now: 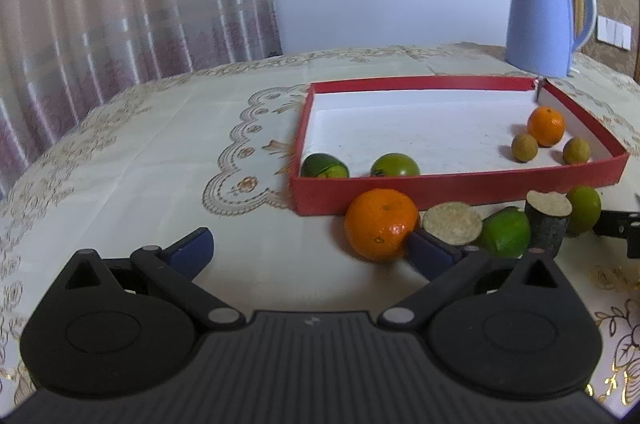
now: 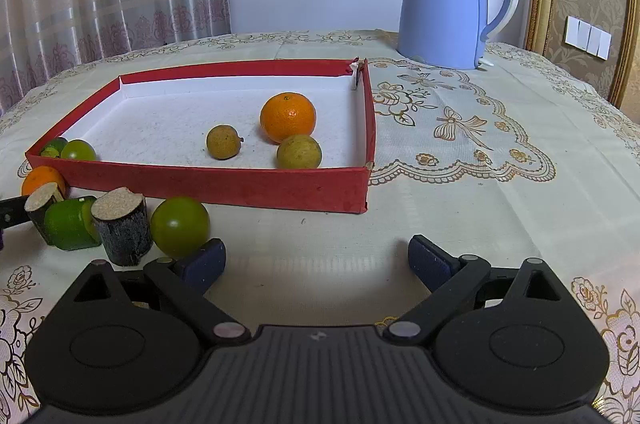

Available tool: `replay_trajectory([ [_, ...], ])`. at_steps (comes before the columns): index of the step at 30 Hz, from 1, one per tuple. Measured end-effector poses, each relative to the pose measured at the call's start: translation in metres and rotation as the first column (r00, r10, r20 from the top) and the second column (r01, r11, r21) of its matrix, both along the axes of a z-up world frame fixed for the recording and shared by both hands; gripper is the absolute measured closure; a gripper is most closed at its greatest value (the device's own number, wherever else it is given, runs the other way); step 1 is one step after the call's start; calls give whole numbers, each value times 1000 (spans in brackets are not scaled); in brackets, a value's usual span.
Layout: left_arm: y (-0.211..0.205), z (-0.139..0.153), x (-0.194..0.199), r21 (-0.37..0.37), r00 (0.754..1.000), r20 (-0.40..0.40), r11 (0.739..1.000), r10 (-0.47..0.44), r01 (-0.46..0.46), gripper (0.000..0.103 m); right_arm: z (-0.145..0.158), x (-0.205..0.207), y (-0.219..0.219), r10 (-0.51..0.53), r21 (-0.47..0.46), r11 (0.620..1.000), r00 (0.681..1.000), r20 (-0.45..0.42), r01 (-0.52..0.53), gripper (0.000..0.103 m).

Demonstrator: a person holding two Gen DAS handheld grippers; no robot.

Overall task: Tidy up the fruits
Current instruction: 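Close the left tool on the mandarin orange beside the tray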

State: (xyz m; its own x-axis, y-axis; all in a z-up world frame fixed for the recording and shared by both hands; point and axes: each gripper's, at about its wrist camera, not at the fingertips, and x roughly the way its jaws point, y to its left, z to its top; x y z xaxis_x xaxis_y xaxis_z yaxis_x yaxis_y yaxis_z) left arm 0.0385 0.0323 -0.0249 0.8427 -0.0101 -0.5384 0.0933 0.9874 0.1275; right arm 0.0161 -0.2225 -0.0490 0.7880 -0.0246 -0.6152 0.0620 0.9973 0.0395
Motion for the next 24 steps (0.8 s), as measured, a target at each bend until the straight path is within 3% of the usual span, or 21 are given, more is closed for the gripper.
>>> replay_trajectory([
  [4,-4,-5,11,-4,997,-26,998,-66,66,0,0,0,0,0,0,1000,1000,0,0,5],
  [7,-4,-8,20,-52,995,-57,996,-76,74,0,0,0,0,0,0,1000,1000,0,0,5],
  [11,-2,-7,21,-109,990,-70,987,-126,118,22,0,0,0,0,0,1000,1000,0,0,5],
  [13,-4,-8,17,-96,989,-56,986,-139,134,25,0,0,0,0,0,1000,1000,0,0,4],
  [19,-9,-12,10,-85,984,-50,982,-173,168,56,0,0,0,0,0,1000,1000,0,0,4],
  [24,-8,-12,10,-92,984,-50,982,-170,165,60,0,0,0,0,0,1000,1000,0,0,4],
])
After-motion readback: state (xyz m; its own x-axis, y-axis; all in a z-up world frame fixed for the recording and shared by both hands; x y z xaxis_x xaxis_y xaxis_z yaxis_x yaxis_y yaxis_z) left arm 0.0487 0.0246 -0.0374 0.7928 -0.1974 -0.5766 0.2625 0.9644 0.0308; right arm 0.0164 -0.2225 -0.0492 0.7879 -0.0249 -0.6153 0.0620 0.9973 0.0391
